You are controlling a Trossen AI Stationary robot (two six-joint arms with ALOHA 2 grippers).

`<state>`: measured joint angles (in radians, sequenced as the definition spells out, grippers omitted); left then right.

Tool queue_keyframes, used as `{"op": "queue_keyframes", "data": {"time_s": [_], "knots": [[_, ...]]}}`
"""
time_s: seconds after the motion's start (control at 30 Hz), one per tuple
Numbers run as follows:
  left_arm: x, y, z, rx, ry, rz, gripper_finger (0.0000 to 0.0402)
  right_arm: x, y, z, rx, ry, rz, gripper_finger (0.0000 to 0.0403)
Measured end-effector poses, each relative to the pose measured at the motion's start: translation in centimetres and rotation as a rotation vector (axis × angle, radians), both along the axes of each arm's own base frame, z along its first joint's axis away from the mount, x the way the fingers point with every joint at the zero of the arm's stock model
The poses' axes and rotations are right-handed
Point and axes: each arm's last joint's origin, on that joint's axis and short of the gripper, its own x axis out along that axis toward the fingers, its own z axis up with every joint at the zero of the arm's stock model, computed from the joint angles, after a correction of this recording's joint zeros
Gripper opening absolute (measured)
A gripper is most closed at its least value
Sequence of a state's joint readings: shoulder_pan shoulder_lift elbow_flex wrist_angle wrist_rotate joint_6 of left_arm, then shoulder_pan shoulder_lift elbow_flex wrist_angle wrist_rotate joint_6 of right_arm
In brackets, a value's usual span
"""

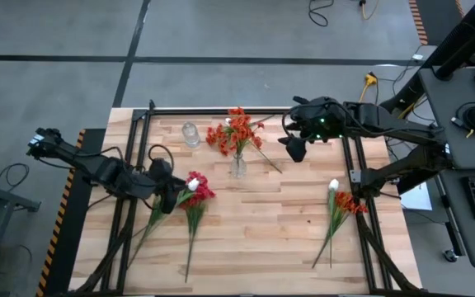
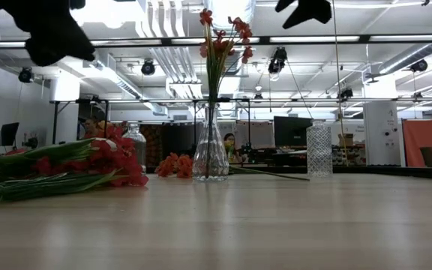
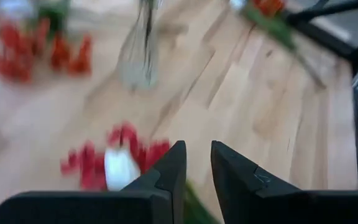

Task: Sort flowers into vase by color
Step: Put the bottom left white tulip into the top left transparent vase

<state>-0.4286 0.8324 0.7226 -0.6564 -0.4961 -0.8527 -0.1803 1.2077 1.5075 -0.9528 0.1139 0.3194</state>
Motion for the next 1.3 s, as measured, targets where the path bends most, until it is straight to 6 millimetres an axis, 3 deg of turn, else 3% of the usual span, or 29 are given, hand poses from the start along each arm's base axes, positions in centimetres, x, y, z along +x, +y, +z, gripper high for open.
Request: {"op": "queue_keyframes", "data": {"time_s": [0.33, 0.7, 1.3], "knots": [[2.1, -1.9, -2.3, -0.242, 0.379, 0.032, 0.0064, -0.9, 0.9, -1.0, 0.059, 0.125, -0.036, 0.0245], [4.4, -3.2, -4.4, -0.14, 0.733, 0.205, 0.0131, -0.8, 1.6, -1.0, 0.036, 0.123, -0.015, 0.0245], [6.4, -5.5, -8.6, -0.049, 0.893, 0.223, 0.0119, -0.7, 1.7, -0.9, 0.035, 0.114, -0.013, 0.0245]]}}
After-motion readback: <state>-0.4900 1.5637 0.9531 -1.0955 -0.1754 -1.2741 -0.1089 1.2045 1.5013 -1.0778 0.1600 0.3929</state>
